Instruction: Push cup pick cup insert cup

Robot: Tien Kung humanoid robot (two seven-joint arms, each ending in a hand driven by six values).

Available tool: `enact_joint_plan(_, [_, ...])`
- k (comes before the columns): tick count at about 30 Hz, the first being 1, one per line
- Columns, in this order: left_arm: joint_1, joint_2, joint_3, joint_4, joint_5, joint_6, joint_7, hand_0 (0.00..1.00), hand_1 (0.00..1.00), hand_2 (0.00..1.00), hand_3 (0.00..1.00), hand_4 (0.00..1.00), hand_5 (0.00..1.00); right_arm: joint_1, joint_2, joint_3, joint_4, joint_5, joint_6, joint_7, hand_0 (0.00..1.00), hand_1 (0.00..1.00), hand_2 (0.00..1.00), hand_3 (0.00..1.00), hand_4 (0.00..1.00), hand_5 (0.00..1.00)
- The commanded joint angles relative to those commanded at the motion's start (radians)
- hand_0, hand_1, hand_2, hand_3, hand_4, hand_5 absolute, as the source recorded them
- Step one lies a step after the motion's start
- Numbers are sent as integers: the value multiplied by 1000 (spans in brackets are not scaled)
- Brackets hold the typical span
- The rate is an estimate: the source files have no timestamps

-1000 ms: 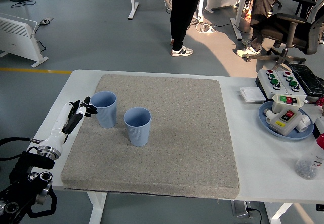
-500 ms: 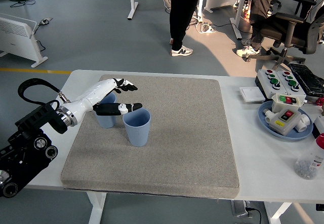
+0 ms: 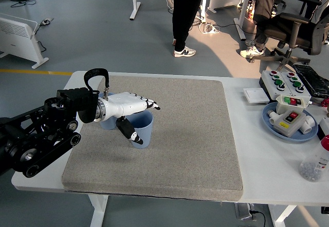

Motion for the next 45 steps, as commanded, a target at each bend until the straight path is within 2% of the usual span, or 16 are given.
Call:
enact_joint_plan(1, [-7, -6, 9, 12, -5, 2, -2, 888, 940, 998, 971, 923, 306, 0, 0, 0, 0, -1, 0, 0, 528, 546, 506, 598, 190, 998])
enact_joint_plan(2, [-14, -12, 16, 25, -13, 5, -4, 845, 922, 998, 962, 845, 180, 0, 0, -1, 0, -3, 0, -1, 528, 546, 506, 599, 192, 998])
enact_joint_plan(7, [-41, -39, 40, 88, -34, 12, -6, 845, 922, 998, 962, 845, 180, -1, 0, -4, 0, -5, 1, -1, 528, 546, 506, 599, 192, 998])
enact_joint_plan(8, [-44, -40, 42, 93, -34, 12, -6, 768, 853, 921, 918, 781, 110, -1, 0, -4, 0, -6, 1, -1, 528, 546, 506, 599, 191, 998])
enact_joint_plan(13, [-66, -51, 69, 136, -20, -6, -18, 768, 853, 921, 918, 781, 110, -2, -2, -4, 0, -10, 2, -1, 528, 546, 506, 599, 191, 998])
enact_joint_plan(14, [-68, -52, 71, 141, -16, -9, -19, 710, 777, 809, 789, 731, 46, -2, -2, -4, 0, -11, 3, -1, 528, 546, 505, 599, 193, 998])
enact_joint_plan(19, [-74, -49, 77, 155, -8, -27, -16, 710, 777, 809, 789, 731, 46, -2, -2, 2, 0, -19, 4, -2, 528, 546, 505, 599, 193, 998])
enact_joint_plan(20, [-74, -49, 78, 157, -7, -28, -16, 612, 719, 769, 726, 715, 31, -2, -2, 5, 0, -23, 4, -2, 528, 546, 505, 599, 193, 998])
enact_joint_plan(25, [-77, -46, 76, 157, -1, -31, -17, 612, 719, 769, 726, 715, 31, -2, -2, 6, 0, -24, 4, -3, 528, 546, 505, 599, 193, 998])
enact_joint_plan(26, [-76, -45, 74, 153, 1, -31, -16, 477, 629, 674, 645, 683, 24, -2, -2, 5, 0, -24, 4, -3, 528, 546, 504, 599, 194, 998])
enact_joint_plan(31, [-71, -39, 67, 137, 8, -39, -6, 477, 629, 674, 645, 683, 24, -2, -2, 3, 0, -21, 5, -4, 528, 546, 504, 599, 194, 998])
enact_joint_plan(32, [-70, -38, 66, 135, 8, -41, -5, 485, 519, 549, 531, 526, 2, -3, -2, 3, 0, -21, 5, -4, 528, 546, 505, 599, 194, 998])
enact_joint_plan(37, [-59, -26, 42, 98, 13, -67, 7, 485, 519, 549, 531, 526, 2, -3, -2, 0, 0, -17, 5, -4, 528, 546, 505, 599, 194, 998])
enact_joint_plan(41, [-55, -7, 1, 33, 21, -94, 19, 481, 506, 531, 505, 509, 2, -3, -2, 1, 0, -17, 4, -4, 528, 546, 504, 599, 195, 998])
enact_joint_plan(45, [-71, 32, -61, -82, 12, -134, 32, 488, 501, 521, 498, 519, 2, -4, -2, 1, 0, -13, 2, -4, 528, 546, 503, 598, 197, 998])
